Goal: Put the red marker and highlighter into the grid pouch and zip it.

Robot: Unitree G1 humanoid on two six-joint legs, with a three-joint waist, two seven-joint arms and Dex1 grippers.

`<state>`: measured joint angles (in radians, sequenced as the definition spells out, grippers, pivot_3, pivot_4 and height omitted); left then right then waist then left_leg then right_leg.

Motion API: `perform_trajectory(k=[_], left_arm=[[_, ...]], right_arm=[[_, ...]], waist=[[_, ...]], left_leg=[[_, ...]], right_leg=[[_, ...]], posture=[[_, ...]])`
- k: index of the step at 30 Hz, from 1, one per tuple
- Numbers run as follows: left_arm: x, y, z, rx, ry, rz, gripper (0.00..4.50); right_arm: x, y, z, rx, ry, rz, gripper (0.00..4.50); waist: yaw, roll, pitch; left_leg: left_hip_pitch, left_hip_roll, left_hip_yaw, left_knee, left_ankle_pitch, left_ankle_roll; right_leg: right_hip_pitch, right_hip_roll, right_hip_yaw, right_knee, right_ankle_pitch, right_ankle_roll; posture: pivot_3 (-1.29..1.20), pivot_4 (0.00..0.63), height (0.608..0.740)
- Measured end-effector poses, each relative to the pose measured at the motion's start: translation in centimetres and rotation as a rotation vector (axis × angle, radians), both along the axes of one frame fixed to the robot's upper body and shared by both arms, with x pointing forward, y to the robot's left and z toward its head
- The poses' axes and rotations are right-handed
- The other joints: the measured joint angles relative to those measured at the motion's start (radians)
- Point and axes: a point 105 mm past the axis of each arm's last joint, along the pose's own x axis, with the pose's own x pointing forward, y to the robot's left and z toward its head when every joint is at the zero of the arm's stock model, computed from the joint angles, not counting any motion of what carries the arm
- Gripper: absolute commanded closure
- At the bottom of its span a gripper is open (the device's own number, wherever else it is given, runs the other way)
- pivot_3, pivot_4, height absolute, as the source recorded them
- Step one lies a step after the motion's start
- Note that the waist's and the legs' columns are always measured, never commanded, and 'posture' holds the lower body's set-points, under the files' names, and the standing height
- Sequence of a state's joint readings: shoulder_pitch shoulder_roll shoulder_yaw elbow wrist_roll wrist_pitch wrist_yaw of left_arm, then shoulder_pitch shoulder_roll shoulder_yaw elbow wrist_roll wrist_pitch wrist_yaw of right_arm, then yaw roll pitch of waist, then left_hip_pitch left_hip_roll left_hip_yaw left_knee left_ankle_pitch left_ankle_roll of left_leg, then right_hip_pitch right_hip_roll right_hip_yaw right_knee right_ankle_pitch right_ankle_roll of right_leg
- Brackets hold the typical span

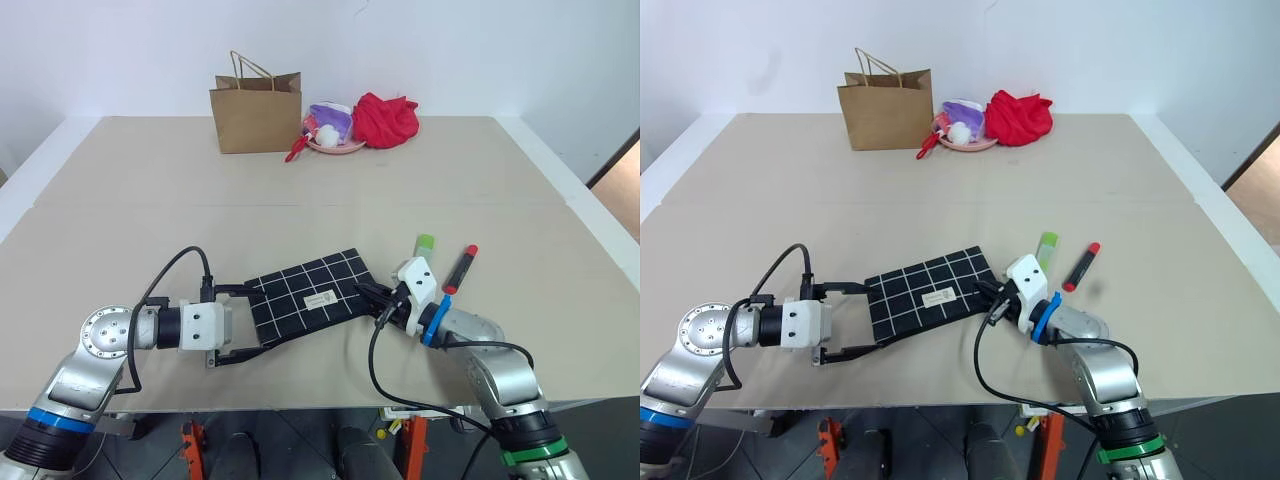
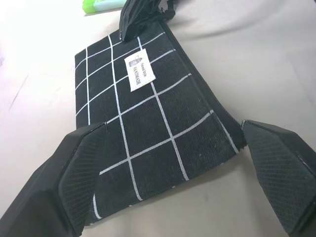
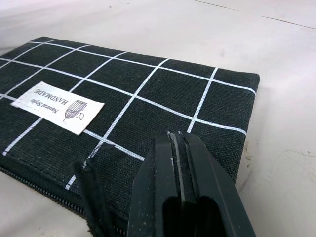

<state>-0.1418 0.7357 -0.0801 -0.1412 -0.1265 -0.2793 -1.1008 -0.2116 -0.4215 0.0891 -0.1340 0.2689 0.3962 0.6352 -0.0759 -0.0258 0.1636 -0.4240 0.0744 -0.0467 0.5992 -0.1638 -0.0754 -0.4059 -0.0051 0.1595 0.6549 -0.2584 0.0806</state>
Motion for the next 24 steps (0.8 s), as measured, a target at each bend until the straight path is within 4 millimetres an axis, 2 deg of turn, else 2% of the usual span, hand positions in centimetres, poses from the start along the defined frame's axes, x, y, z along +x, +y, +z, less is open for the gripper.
perform_trajectory(k=[5,15,24], left_arm=[[0.0,0.9,-1.3,0.091,-0.071,-0.035,0.00],[0.3,-0.9,-1.3,0.100,-0.211,-0.121,0.00],[2.1,-2.8,-1.1,0.085,-0.330,-0.120,0.00]], right_arm=[[0.0,0.1,0.0,0.007,0.004,-0.012,4.48],[-0.1,0.0,-0.1,0.009,0.012,-0.025,4.48],[0.0,0.1,-0.1,0.014,0.013,-0.028,4.48]], waist=[[0.000,0.000,0.000],[0.001,0.000,-0.002],[0.003,0.000,-0.004]], left_leg=[[0.000,0.000,0.000,0.000,0.000,0.000],[0.000,0.000,0.000,0.000,0.000,0.000],[0.001,0.000,0.000,0.001,0.000,0.000]], right_leg=[[0.000,0.000,0.000,0.000,0.000,0.000],[0.001,0.000,0.000,0.000,0.000,0.000],[0.001,0.000,0.000,0.000,0.001,0.000]], posture=[[0.00,0.150,0.740],[0.00,0.150,0.740],[0.00,0.150,0.740]])
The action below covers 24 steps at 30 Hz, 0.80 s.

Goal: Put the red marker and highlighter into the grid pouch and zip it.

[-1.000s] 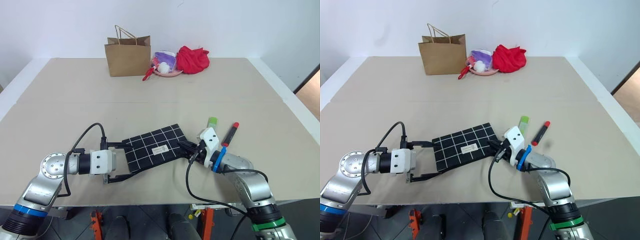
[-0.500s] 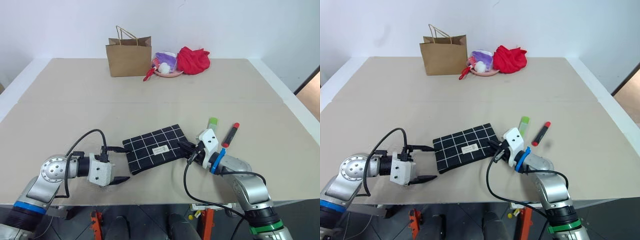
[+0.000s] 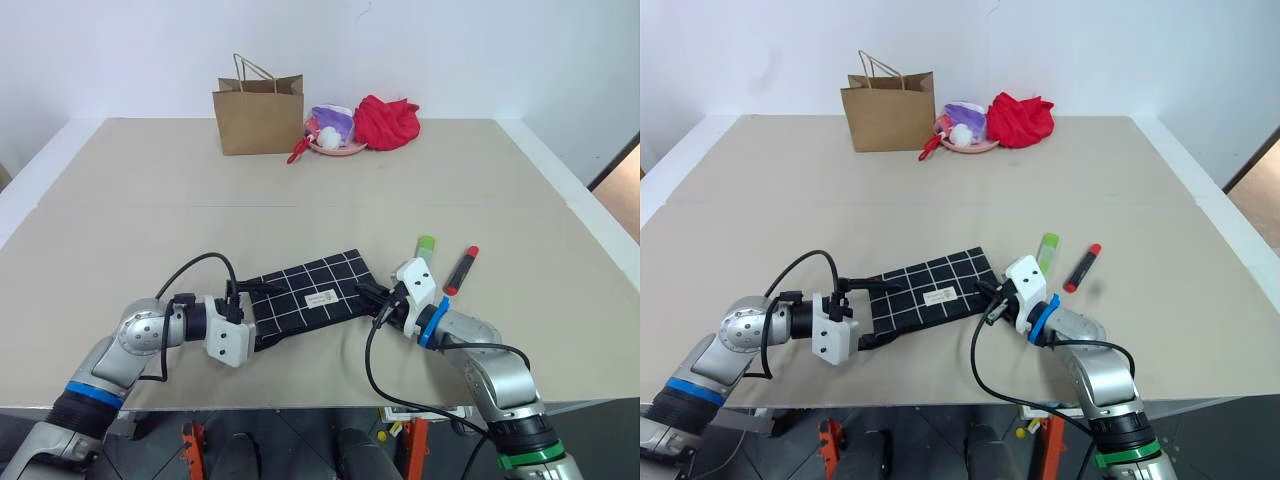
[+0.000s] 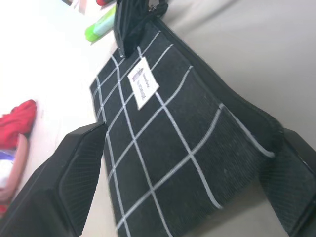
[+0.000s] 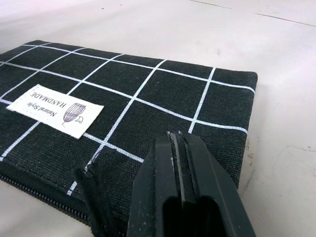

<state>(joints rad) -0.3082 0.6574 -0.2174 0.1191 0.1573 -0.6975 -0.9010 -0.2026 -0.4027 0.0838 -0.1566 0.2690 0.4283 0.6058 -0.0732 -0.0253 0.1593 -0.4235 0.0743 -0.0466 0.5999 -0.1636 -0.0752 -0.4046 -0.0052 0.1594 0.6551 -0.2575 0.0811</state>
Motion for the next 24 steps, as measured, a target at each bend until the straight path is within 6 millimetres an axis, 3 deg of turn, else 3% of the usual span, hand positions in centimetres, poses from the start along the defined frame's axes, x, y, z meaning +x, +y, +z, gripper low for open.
perform_trajectory(k=[1,4,7,9,10,11,20,24], left_arm=[[0.2,-0.2,0.0,-0.007,-0.001,-0.004,0.00],[0.3,-0.6,-0.1,-0.004,0.000,-0.011,0.77],[0.3,-0.8,-0.8,0.015,0.018,-0.025,2.14],[0.3,-0.9,-1.3,0.027,0.029,-0.032,3.39],[0.5,-0.9,-1.1,0.025,0.020,-0.034,3.71],[0.7,-1.1,-0.8,0.027,0.003,-0.042,4.31],[1.3,-1.5,-0.6,0.022,-0.010,-0.058,4.41],[1.8,-2.0,-0.3,-0.092,0.131,-0.012,4.50]], right_arm=[[0.0,0.0,0.0,0.000,0.000,0.000,4.48],[0.0,0.0,0.0,0.000,0.000,0.002,4.50],[0.0,0.0,0.0,0.000,-0.001,0.003,4.50],[0.0,0.0,0.0,-0.001,-0.001,0.003,4.50],[0.0,0.0,0.0,-0.003,-0.001,0.003,4.50],[0.0,0.0,0.0,-0.004,-0.001,0.003,4.50],[0.0,-0.2,0.0,-0.012,0.000,0.005,4.50],[-0.5,-0.6,1.5,0.058,-0.001,0.004,3.24]], waist=[[0.000,0.000,0.000],[0.000,0.000,0.000],[0.000,0.000,0.000],[0.000,0.000,0.000],[0.001,0.000,0.000],[0.001,0.000,-0.001],[0.008,0.003,-0.002],[0.014,0.003,-0.002]], left_leg=[[0.000,0.000,0.000,0.000,0.000,0.000],[0.000,0.000,0.000,0.000,0.000,0.000],[0.000,0.000,0.000,0.000,0.000,0.000],[0.000,0.000,0.000,0.000,0.000,0.000],[0.000,0.000,0.000,0.000,0.000,0.000],[0.000,0.000,0.000,0.000,0.000,0.000],[0.000,-0.001,0.000,0.001,0.001,0.001],[-0.002,-0.001,0.000,0.001,0.002,0.001]], right_leg=[[0.000,0.000,0.000,0.000,0.000,0.000],[0.000,0.000,0.000,0.000,0.000,0.000],[0.000,0.000,0.000,0.000,0.000,0.000],[0.000,0.000,0.000,0.000,0.000,0.000],[0.000,0.000,0.000,0.000,0.000,0.000],[0.000,0.000,0.000,0.000,0.000,0.000],[0.001,0.000,0.000,0.000,0.000,0.001],[0.000,0.000,0.000,0.000,0.001,0.001]], posture=[[0.00,0.150,0.740],[0.00,0.150,0.740],[0.00,0.150,0.740],[0.00,0.150,0.740],[0.00,0.150,0.740],[0.00,0.150,0.740],[0.00,0.150,0.740],[0.00,0.150,0.740]])
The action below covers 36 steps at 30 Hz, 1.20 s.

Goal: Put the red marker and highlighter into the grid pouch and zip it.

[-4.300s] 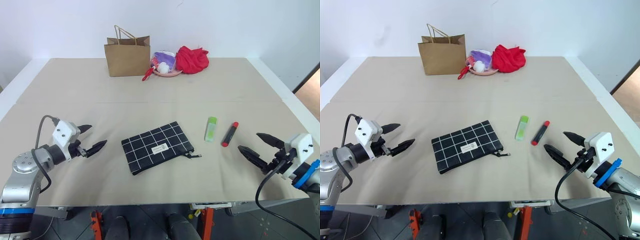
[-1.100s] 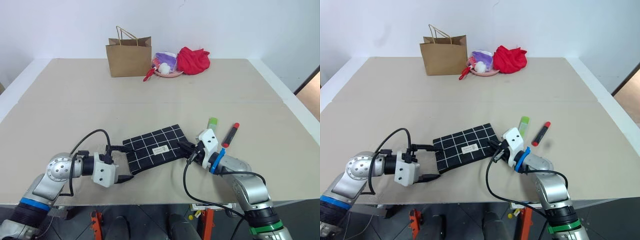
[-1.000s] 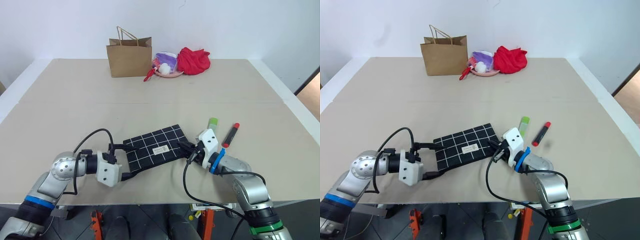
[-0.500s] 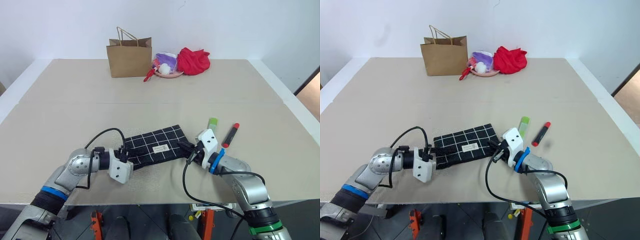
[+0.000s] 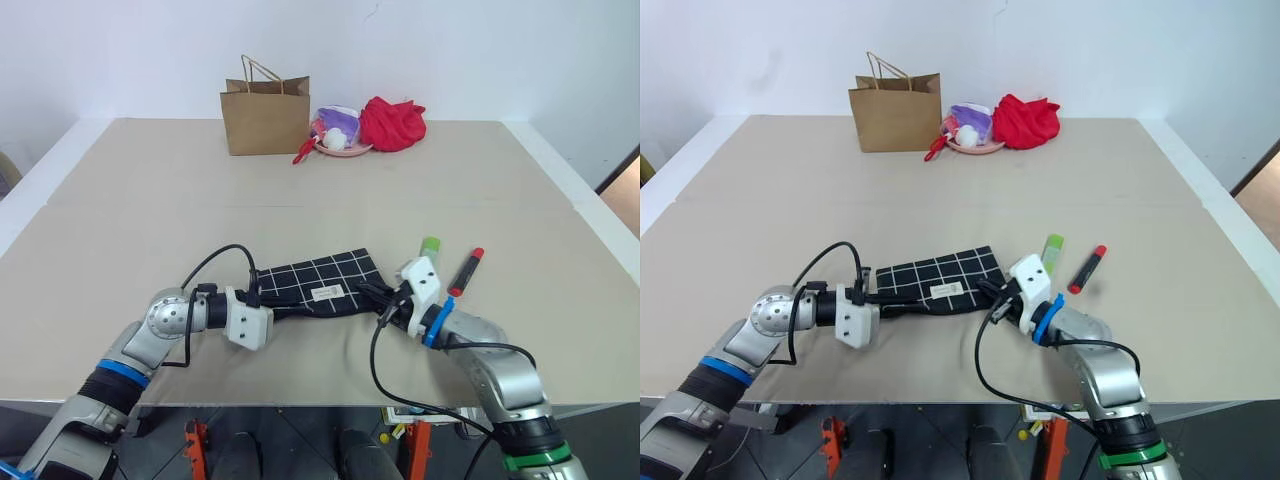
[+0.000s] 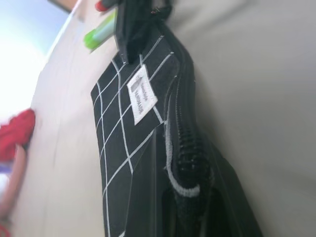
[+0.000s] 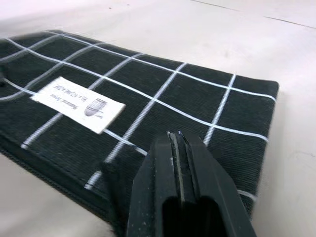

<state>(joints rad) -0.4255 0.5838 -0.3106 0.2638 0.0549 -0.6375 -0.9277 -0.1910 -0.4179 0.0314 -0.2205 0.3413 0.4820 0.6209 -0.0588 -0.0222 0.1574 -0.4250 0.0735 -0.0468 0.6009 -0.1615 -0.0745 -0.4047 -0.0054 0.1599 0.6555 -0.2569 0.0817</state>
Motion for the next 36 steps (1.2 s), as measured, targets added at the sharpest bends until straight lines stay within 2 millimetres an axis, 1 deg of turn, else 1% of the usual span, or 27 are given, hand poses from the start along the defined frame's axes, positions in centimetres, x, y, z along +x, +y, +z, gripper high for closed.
perform_trajectory(k=[1,2,3,5,6,9,12,14,17,19,22,25,28,29,30,32,33,36], left_arm=[[0.1,-0.1,0.1,-0.028,0.045,0.010,4.50],[0.1,-0.1,0.2,-0.040,0.072,0.011,4.50],[0.1,-0.1,0.4,-0.054,0.095,0.012,4.50],[0.3,0.1,0.7,-0.078,0.132,0.022,4.50],[0.3,0.1,1.0,-0.091,0.149,0.024,4.50],[0.5,0.3,1.6,-0.121,0.187,0.035,4.50],[0.3,0.1,1.8,-0.127,0.201,0.019,4.50],[0.2,0.0,1.9,-0.123,0.199,0.007,4.50],[0.0,-0.1,2.0,-0.114,0.197,-0.007,4.50],[-0.1,-0.3,2.1,-0.113,0.193,-0.013,4.50],[-0.3,-0.4,2.2,-0.112,0.188,-0.018,4.50],[-0.3,-0.4,2.2,-0.111,0.192,-0.016,4.50],[-0.3,-0.3,2.1,-0.110,0.201,-0.007,4.50],[-0.3,-0.2,2.0,-0.111,0.203,-0.004,4.50],[-0.3,-0.2,2.0,-0.114,0.206,0.001,4.50],[-0.2,0.0,2.0,-0.118,0.215,0.016,4.50],[-0.1,0.0,2.0,-0.119,0.217,0.021,4.50],[-0.1,0.1,2.1,-0.123,0.213,0.024,4.50]], right_arm=[[-0.2,-0.2,1.0,0.028,-0.017,0.004,2.68],[-0.6,-0.6,1.9,0.041,-0.037,0.012,2.21],[-1.3,-1.1,2.8,0.043,-0.061,0.029,1.54],[-2.3,-2.1,3.8,0.038,-0.087,0.043,0.62],[-3.0,-2.6,4.1,0.044,-0.083,0.051,0.06],[-4.5,-3.5,3.8,0.045,-0.036,0.073,0.02],[-5.0,-3.7,3.1,0.031,-0.008,0.074,0.02],[-5.0,-3.6,2.8,0.017,-0.007,0.067,0.02],[-4.6,-3.6,2.3,0.016,-0.005,0.041,0.02],[-4.0,-3.7,1.7,0.010,0.009,0.017,0.02],[-3.8,-4.1,0.7,-0.008,0.030,0.003,0.02],[-3.9,-4.4,0.3,-0.005,0.039,0.001,0.86],[-4.1,-4.5,0.4,-0.001,0.024,0.006,2.36],[-4.1,-4.6,0.5,0.000,0.015,0.002,2.79],[-4.1,-4.7,0.6,0.001,0.010,0.000,3.36],[-4.1,-4.8,0.6,0.004,0.012,-0.001,4.34],[-4.2,-4.8,0.5,0.006,0.014,-0.002,4.46],[-4.2,-4.8,0.5,0.010,0.016,0.001,4.46]], waist=[[-0.001,0.000,0.000],[-0.001,0.000,0.000],[0.001,0.000,0.000],[0.001,0.000,0.000],[0.002,0.000,0.000],[0.002,0.000,0.000],[-0.001,0.000,0.000],[-0.001,0.000,0.000],[-0.001,-0.001,0.000],[-0.001,0.000,0.000],[0.000,0.000,0.000],[0.001,0.000,0.000],[0.001,0.000,0.000],[0.001,0.000,0.000],[0.001,0.000,0.000],[0.001,0.000,0.000],[0.002,0.000,0.000],[0.001,0.000,0.000]], left_leg=[[0.000,0.000,0.000,0.000,0.000,0.000],[0.000,0.000,0.000,-0.001,0.000,0.000],[-0.001,0.000,-0.001,-0.002,0.000,0.000],[-0.001,0.000,-0.001,-0.003,-0.001,0.002],[-0.001,0.000,-0.001,-0.003,-0.002,0.003],[-0.001,0.000,-0.001,-0.003,-0.004,0.005],[0.000,0.000,-0.001,-0.002,-0.004,0.005],[0.000,0.000,-0.001,-0.001,-0.003,0.005],[0.000,0.000,-0.001,0.000,-0.003,0.004],[0.000,0.000,0.000,0.000,-0.003,0.004],[0.000,0.000,0.000,0.000,-0.003,0.004],[0.000,0.000,0.000,-0.001,-0.003,0.004],[0.000,0.000,-0.001,-0.001,-0.003,0.004],[0.000,0.000,-0.001,-0.001,-0.003,0.004],[0.000,0.000,-0.001,-0.001,-0.003,0.004],[0.000,0.000,-0.001,-0.001,-0.003,0.004],[0.000,0.000,-0.001,-0.001,-0.003,0.004],[0.000,0.000,0.000,0.000,-0.003,0.004]], right_leg=[[0.000,0.000,0.000,0.000,0.000,0.000],[-0.001,0.000,0.000,0.000,0.000,0.001],[-0.001,0.000,0.000,0.000,-0.001,0.002],[-0.001,0.000,0.000,0.000,-0.001,0.005],[-0.001,0.000,0.000,0.000,-0.002,0.005],[-0.001,0.001,0.000,0.001,-0.003,0.005],[-0.001,0.001,0.000,0.001,-0.003,0.005],[-0.001,0.001,0.000,0.001,-0.004,0.001],[0.000,0.001,0.000,0.001,-0.003,0.000],[0.000,0.000,0.000,0.001,-0.003,0.000],[0.000,0.000,0.000,0.001,-0.003,0.000],[0.000,0.000,0.000,0.001,-0.004,0.001],[0.000,0.001,0.000,0.001,-0.004,0.001],[0.000,0.001,0.000,0.001,-0.004,0.002],[0.000,0.001,0.000,0.001,-0.004,0.001],[0.000,0.001,0.000,0.001,-0.004,0.001],[0.000,0.001,0.000,0.001,-0.004,0.001],[0.000,0.000,0.000,0.001,-0.004,0.000]], posture=[[0.00,0.150,0.740],[0.00,0.150,0.740],[0.00,0.150,0.740],[0.00,0.150,0.740],[0.00,0.150,0.740],[0.00,0.150,0.740],[0.00,0.150,0.740],[0.00,0.150,0.740],[0.00,0.150,0.740],[0.00,0.150,0.740],[0.00,0.150,0.740],[0.00,0.150,0.740],[0.00,0.150,0.740],[0.00,0.150,0.740],[0.00,0.150,0.740],[0.00,0.150,0.740],[0.00,0.150,0.740],[0.00,0.150,0.740]])
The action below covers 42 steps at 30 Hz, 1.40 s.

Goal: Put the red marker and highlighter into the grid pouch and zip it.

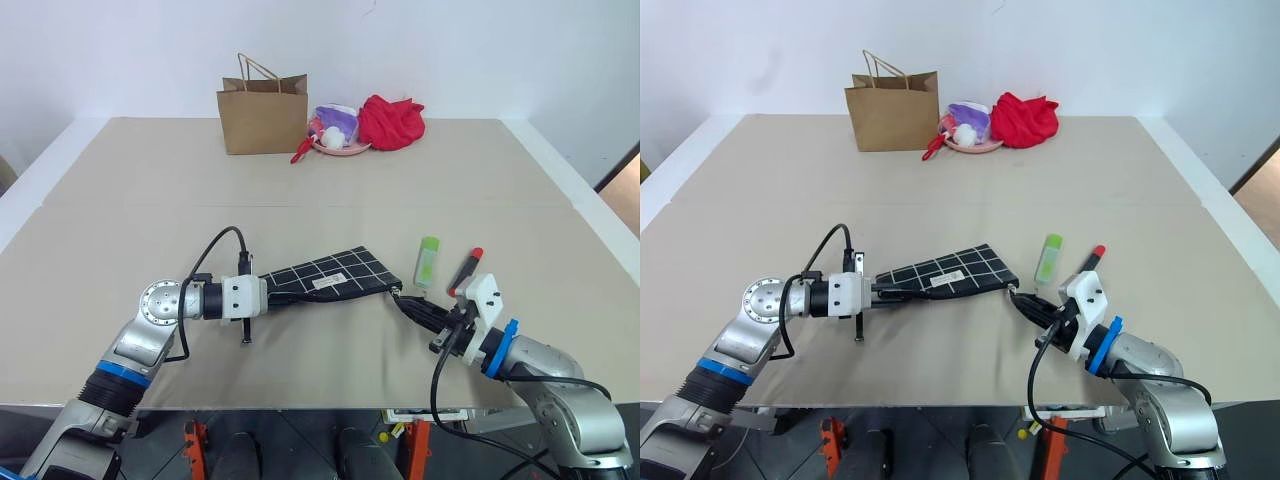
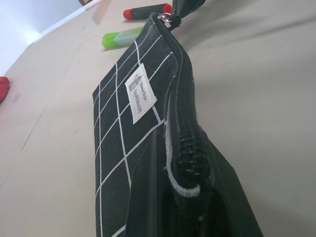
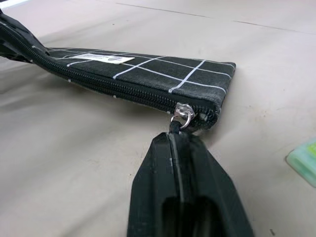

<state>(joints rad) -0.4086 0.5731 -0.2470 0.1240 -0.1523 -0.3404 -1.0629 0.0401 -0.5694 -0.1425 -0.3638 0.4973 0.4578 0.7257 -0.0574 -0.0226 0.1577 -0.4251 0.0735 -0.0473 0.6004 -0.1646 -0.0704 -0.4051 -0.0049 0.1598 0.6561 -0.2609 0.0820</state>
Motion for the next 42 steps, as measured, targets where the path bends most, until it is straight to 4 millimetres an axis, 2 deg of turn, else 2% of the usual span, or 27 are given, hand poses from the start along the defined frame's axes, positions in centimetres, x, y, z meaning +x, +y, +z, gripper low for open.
perform_trajectory(k=[7,12,14,16,17,28,42], left_arm=[[-0.1,-0.2,0.1,-0.010,0.004,0.003,4.50],[0.0,-0.4,0.2,-0.019,0.013,0.009,4.50],[0.0,-0.6,0.2,-0.029,0.011,0.010,4.50],[0.0,-0.8,0.2,-0.034,0.010,0.007,4.50],[0.0,-1.0,0.2,-0.032,0.009,0.003,4.50],[0.3,-1.2,0.5,-0.036,-0.029,0.012,4.50],[0.6,-1.5,0.4,-0.052,-0.057,0.017,4.50]], right_arm=[[0.1,0.2,0.3,-0.001,-0.009,0.012,4.46],[0.3,1.5,1.1,0.011,-0.018,0.069,4.46],[0.3,3.4,1.1,-0.002,-0.002,0.143,4.46],[0.2,4.2,1.2,-0.004,-0.003,0.170,4.46],[0.3,5.7,1.5,-0.006,-0.006,0.229,4.46],[0.1,8.8,2.6,0.001,-0.016,0.354,4.46],[0.2,9.1,2.8,0.008,-0.017,0.361,4.46]], waist=[[0.000,0.000,0.000],[0.000,0.000,0.000],[-0.002,0.000,0.000],[-0.002,0.000,0.000],[-0.003,0.000,0.000],[0.001,0.000,0.000],[0.001,0.000,0.000]], left_leg=[[0.000,0.000,0.000,0.000,0.000,0.000],[0.000,0.000,0.000,0.000,0.000,0.000],[0.000,0.000,0.000,0.000,0.000,0.000],[0.000,0.000,0.000,0.000,0.000,0.000],[0.000,0.000,0.000,0.000,0.000,0.000],[-0.001,0.000,0.000,0.000,0.000,0.000],[-0.001,0.000,0.000,0.000,0.000,0.000]], right_leg=[[0.000,0.000,0.000,0.000,0.000,0.000],[0.000,0.000,0.000,0.000,0.000,0.000],[0.000,0.000,0.000,0.000,0.000,0.000],[0.000,0.000,0.000,0.000,0.000,0.000],[0.000,0.000,0.000,0.000,0.000,0.000],[-0.001,0.000,0.000,0.000,0.000,0.001],[-0.001,0.000,0.000,0.000,0.001,0.001]], posture=[[0.00,0.150,0.740],[0.00,0.150,0.740],[0.00,0.150,0.740],[0.00,0.150,0.740],[0.00,0.150,0.740],[0.00,0.150,0.740],[0.00,0.150,0.740]])
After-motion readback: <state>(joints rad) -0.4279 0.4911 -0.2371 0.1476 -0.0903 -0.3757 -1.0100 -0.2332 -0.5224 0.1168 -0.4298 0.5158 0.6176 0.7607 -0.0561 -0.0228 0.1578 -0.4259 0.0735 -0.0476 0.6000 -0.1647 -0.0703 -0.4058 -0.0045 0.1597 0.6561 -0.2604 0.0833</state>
